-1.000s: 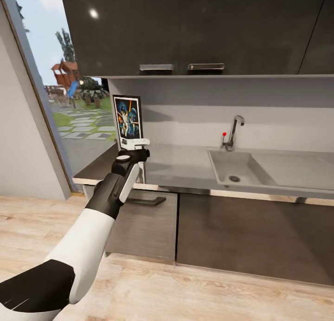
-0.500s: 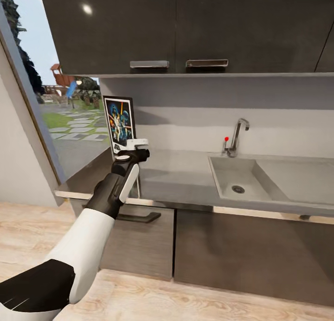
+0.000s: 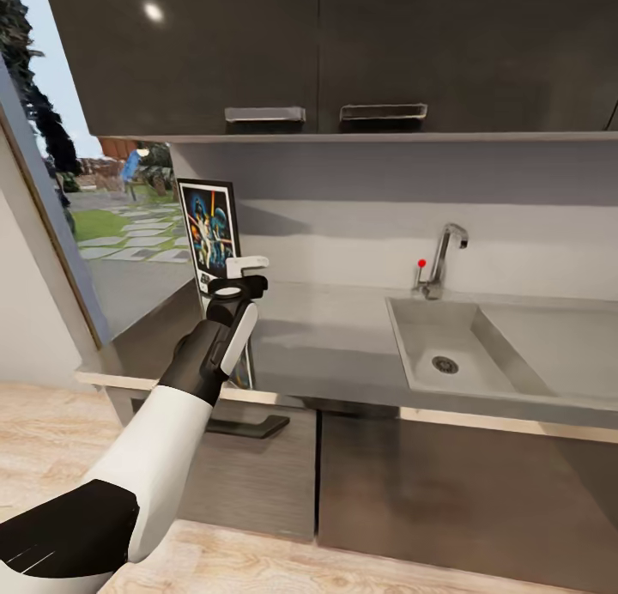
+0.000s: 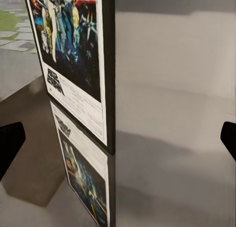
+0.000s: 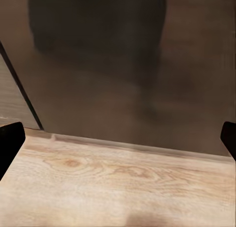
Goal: Pick up the poster from the kitchen countertop and hang it on one of the wall nails in the kitchen.
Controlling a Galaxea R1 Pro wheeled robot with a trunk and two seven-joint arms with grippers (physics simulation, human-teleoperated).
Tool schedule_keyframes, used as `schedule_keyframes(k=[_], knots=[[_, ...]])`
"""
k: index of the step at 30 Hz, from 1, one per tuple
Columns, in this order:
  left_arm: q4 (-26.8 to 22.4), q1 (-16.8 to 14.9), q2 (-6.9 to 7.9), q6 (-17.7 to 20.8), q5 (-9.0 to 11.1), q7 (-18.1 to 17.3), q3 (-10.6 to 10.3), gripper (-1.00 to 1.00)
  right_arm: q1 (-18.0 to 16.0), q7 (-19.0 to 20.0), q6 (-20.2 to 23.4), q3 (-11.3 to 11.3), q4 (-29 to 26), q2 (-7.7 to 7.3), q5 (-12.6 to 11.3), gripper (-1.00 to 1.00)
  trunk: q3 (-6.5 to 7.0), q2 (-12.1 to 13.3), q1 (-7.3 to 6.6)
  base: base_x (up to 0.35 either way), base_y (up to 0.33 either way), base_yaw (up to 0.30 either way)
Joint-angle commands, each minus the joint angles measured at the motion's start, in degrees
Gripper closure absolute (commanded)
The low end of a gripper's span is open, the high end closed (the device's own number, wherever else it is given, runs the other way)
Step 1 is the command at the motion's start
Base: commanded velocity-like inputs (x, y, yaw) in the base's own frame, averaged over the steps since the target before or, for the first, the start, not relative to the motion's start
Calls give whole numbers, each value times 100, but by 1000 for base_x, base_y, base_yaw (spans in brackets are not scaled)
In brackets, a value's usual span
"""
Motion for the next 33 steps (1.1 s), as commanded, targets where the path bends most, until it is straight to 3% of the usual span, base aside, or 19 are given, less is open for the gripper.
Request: schedule_keyframes(k=[1,14,33], knots=[[-7,-5,0,11,56,78,-12,-100,4,-6,-5,1,-7,-1,5,-100,-5,-3,2,132,-30,0],[-11,-5,0,6,47,177,21,-100,3,-3,-5,3,98,-9,7,-100,-5,-3,2,22,-5,0],[-12,-5,0,13,47,171,45,-100,2,3,-5,10,177,-5,14,-100,-5,-3,2,129,64,0]])
